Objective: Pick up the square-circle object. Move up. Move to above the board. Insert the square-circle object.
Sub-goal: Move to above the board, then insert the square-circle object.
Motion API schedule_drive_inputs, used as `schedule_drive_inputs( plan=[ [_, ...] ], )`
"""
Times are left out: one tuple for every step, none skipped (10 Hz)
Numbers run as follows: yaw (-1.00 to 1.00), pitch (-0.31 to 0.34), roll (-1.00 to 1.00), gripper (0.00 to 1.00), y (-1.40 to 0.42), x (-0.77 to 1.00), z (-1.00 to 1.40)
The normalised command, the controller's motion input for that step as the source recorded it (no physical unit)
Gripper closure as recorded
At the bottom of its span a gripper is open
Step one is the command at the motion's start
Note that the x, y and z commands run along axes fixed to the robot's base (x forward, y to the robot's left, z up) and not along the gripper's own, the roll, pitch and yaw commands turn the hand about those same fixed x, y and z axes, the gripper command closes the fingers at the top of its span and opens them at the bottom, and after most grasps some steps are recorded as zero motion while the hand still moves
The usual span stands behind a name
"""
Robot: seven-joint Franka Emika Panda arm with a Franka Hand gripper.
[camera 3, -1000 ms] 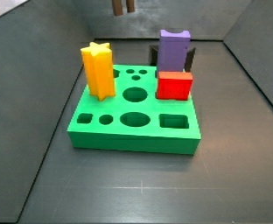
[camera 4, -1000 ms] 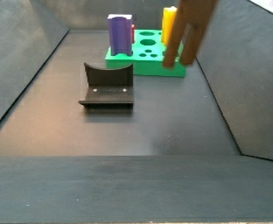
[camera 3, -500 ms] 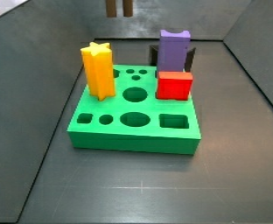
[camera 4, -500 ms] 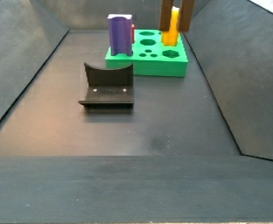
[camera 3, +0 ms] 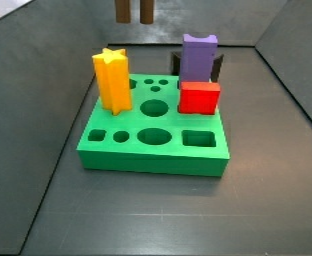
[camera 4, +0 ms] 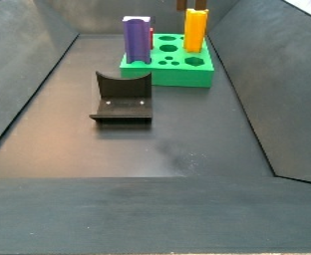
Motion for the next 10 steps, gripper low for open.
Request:
schedule_drive_inputs(
  plan=[
    [-0.01, 0.127, 0.00, 1.00, -1.00, 0.19, 0.24],
    [0.00, 0.125, 0.01, 1.00, -1.00, 0.21, 0.24],
    [0.00, 0.121, 0.00, 1.00, -1.00, 0.22, 0.24],
    [0.01, 0.124, 0.01, 1.00, -0.85, 0.22, 0.22],
    [0.01, 0.122, 0.02, 1.00, -0.56, 0.17, 0.15],
    [0.01, 0.111, 0.02, 1.00, -0.33, 0.13, 0.09],
    [0.01, 0.089, 0.03, 1.00, -0.21, 0.09, 0.06],
    [0.00, 0.000, -0.02, 1.00, 0.02, 0.00, 0.00],
    [0.00, 0.000, 0.00, 1.00, 0.00, 0.00, -0.02],
    [0.06, -0.024, 0.06, 1.00, -0.04, -0.09, -0.29]
  ],
)
